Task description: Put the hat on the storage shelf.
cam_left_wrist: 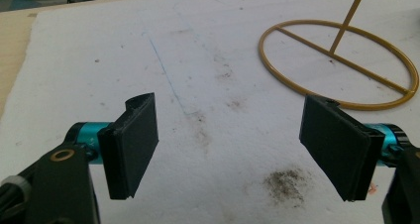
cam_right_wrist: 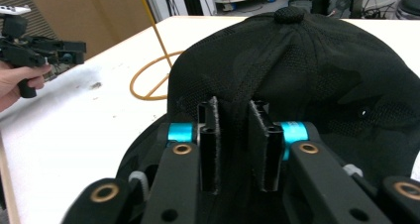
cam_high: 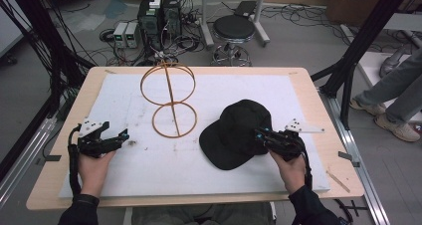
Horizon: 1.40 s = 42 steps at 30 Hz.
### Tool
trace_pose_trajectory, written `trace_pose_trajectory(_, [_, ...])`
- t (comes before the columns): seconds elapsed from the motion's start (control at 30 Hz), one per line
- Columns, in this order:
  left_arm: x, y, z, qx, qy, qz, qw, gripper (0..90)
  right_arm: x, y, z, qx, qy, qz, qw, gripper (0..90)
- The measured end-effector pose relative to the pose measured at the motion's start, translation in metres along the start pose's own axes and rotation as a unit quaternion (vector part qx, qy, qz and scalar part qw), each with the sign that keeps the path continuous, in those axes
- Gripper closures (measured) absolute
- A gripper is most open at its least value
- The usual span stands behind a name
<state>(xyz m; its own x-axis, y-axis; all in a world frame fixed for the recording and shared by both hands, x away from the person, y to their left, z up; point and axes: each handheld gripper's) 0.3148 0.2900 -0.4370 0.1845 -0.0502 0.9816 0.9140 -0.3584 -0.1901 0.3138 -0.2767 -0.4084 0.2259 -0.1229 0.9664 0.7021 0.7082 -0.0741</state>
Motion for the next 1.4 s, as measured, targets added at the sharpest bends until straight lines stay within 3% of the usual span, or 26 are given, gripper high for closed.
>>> trace_pose_trajectory(0.07, [0.000,0.000,0.000,-0.001,-0.001,0.000,1.0000,22.8,0.002,-0.001,0.000,0.006,0.004,0.001,1.0000,83.1])
trace_pose_trajectory(0.27, [0.000,0.000,0.001,-0.001,-0.001,0.001,1.0000,22.9,0.004,-0.001,0.000,0.017,0.007,-0.001,0.9998,85.5])
trace_pose_trajectory(0.37, [-0.001,0.001,0.001,-0.002,0.000,0.001,1.0000,22.8,0.004,0.000,0.001,0.004,-0.001,0.000,1.0000,78.1])
trace_pose_trajectory(0.4, [-0.001,0.001,0.001,-0.002,0.002,0.002,1.0000,22.9,0.003,0.000,0.001,-0.014,-0.006,0.001,0.9999,62.6])
trace_pose_trajectory(0.47, [-0.001,0.002,0.000,-0.003,-0.001,0.002,1.0000,22.8,0.002,0.001,0.001,-0.015,-0.004,0.003,0.9999,61.8])
trace_pose_trajectory(0.5, [-0.001,0.002,-0.001,-0.004,0.002,0.004,1.0000,22.9,0.002,0.004,0.003,-0.030,-0.010,0.012,0.9994,46.5])
trace_pose_trajectory(0.6, [-0.001,0.001,-0.001,-0.004,0.006,0.005,1.0000,22.9,0.000,0.009,0.006,-0.035,-0.010,0.024,0.9990,46.9])
trace_pose_trajectory(0.67, [-0.001,0.001,-0.001,-0.003,0.007,0.004,1.0000,22.9,0.000,0.012,0.009,-0.022,-0.018,0.028,0.9992,58.1])
trace_pose_trajectory(0.73, [0.000,0.001,-0.001,-0.002,0.007,0.004,1.0000,22.9,0.000,0.012,0.009,-0.019,-0.019,0.027,0.9993,59.8])
trace_pose_trajectory(0.83, [-0.001,0.001,-0.001,-0.002,0.005,0.006,1.0000,22.9,0.003,0.009,0.007,-0.005,-0.011,0.021,0.9997,75.9])
trace_pose_trajectory(0.93, [-0.001,0.001,-0.001,-0.006,0.006,0.008,0.9999,22.9,0.008,0.007,0.006,0.017,-0.008,0.019,0.9996,84.1])
trace_pose_trajectory(1.0, [-0.002,0.002,-0.002,-0.005,0.006,0.009,0.9999,22.9,0.009,0.007,0.007,0.024,-0.007,0.018,0.9995,85.3])
trace_pose_trajectory(1.17, [-0.002,0.001,-0.001,-0.004,0.005,0.008,0.9999,23.0,0.022,0.010,0.020,0.040,-0.036,0.022,0.9983,87.6])
trace_pose_trajectory(1.27, [-0.002,0.000,-0.001,-0.004,0.004,0.007,1.0000,23.0,0.036,0.011,0.032,0.046,-0.056,0.011,0.9973,88.0])
trace_pose_trajectory(1.4, [-0.002,-0.001,-0.001,-0.003,0.004,0.008,1.0000,23.0,0.051,0.010,0.037,0.045,-0.066,-0.001,0.9968,88.2])
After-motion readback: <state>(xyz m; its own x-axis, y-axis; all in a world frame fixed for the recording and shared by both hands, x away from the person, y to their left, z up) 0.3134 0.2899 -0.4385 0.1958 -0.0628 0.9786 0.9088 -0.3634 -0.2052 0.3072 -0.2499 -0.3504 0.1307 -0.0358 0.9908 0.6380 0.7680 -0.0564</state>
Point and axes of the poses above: each handheld gripper's, and its own axes: y roughly forward along the jaws, x roughly out of its top, z roughly to its left, and after that the axes turned 15 degrees about -z, right-handed
